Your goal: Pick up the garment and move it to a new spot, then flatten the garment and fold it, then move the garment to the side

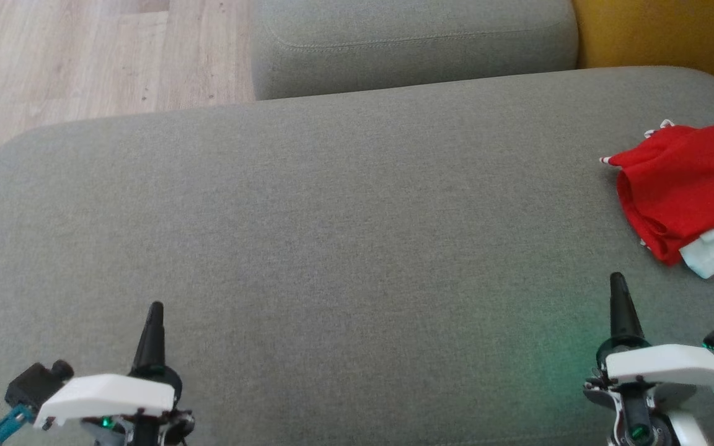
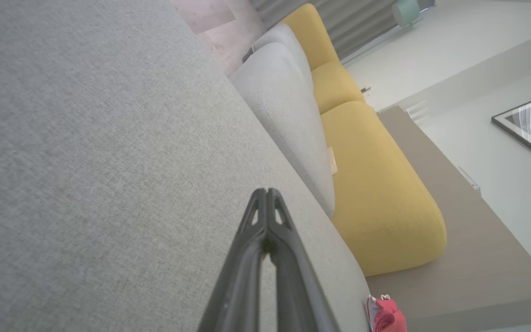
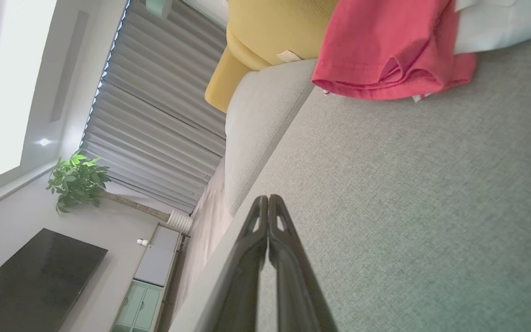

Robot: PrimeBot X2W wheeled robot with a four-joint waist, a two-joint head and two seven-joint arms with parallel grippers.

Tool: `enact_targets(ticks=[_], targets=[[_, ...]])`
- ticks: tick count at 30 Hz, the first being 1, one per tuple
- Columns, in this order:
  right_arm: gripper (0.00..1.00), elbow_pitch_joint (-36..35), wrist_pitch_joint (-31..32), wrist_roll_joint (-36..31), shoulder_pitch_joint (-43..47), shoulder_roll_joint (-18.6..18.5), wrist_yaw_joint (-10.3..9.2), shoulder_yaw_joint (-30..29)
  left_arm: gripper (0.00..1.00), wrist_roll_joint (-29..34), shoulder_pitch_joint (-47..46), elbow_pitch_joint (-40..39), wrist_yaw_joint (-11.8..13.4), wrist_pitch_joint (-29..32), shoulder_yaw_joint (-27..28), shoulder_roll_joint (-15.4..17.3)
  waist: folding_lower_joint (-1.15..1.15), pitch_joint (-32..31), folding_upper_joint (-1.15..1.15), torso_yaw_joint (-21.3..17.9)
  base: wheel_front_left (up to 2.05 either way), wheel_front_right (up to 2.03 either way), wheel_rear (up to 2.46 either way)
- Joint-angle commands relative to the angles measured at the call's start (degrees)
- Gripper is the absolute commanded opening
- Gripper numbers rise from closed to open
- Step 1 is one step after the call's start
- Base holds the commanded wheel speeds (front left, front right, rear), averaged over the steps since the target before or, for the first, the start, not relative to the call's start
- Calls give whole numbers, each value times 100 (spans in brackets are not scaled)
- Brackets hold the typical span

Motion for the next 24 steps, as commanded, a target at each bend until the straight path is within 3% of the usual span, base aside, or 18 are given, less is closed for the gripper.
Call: enact_targets(ticks=[1, 24], targets=[[0, -212, 46, 178, -288, -103, -3, 12, 0, -158, -358, -138, -47, 39, 182, 88, 0, 1, 0, 4, 0, 0, 0], [0, -311, 427, 1483, -340, -107, -4, -237, 0, -1461, -580, 11, -231, 423, 453, 98, 0, 13, 0, 59, 0, 0, 0]])
